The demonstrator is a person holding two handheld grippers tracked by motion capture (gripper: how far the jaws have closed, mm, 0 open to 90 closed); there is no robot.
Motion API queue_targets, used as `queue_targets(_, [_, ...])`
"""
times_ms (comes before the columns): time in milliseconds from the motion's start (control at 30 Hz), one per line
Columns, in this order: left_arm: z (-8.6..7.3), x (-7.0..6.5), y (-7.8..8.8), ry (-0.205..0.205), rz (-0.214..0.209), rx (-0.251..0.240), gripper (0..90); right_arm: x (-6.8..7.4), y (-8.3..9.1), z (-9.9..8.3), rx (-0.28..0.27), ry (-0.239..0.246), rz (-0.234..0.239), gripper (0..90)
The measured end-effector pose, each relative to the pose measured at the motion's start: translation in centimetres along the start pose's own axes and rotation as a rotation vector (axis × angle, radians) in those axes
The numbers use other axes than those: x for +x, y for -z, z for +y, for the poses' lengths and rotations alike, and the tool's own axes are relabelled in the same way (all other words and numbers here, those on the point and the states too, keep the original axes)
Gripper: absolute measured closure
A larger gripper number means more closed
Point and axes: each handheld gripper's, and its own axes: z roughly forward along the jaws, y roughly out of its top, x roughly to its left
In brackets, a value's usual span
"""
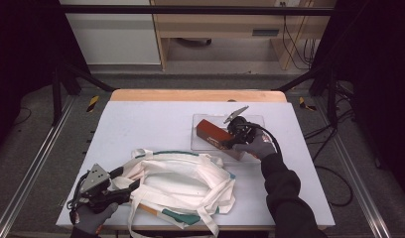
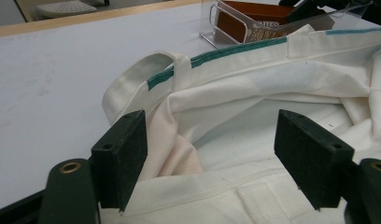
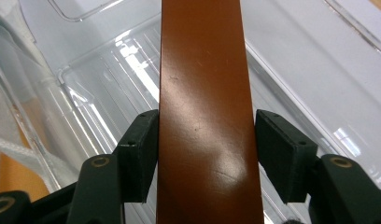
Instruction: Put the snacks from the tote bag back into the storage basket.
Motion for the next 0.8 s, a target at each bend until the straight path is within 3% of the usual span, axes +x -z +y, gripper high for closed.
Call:
queue_targets(167, [0.0,0.0,0.0,-0.001,0.000,0.001,25.5,0.5,1.3,0.3,-0.053,-0.010,-0.033,45.5])
queue_targets(400, [0.0,-0.1,0.1,-0.001,0.001,-0.002,25.7,1.7,3.8,-0.1,-0.153,-0.116,-0.070,62.7])
queue_targets(533, [0.0,-0.1,0.1,-0.005,0.001,0.001,25.7,2.1,4.2,-1.6,-0.155,-0.152,-0.096,71.9])
queue_targets(800, [0.0,-0.2,0.0,-0.007,0.004,0.001,25.8,2.6,4.2,-3.5,-0.184,-0.194,-0.046,90.0])
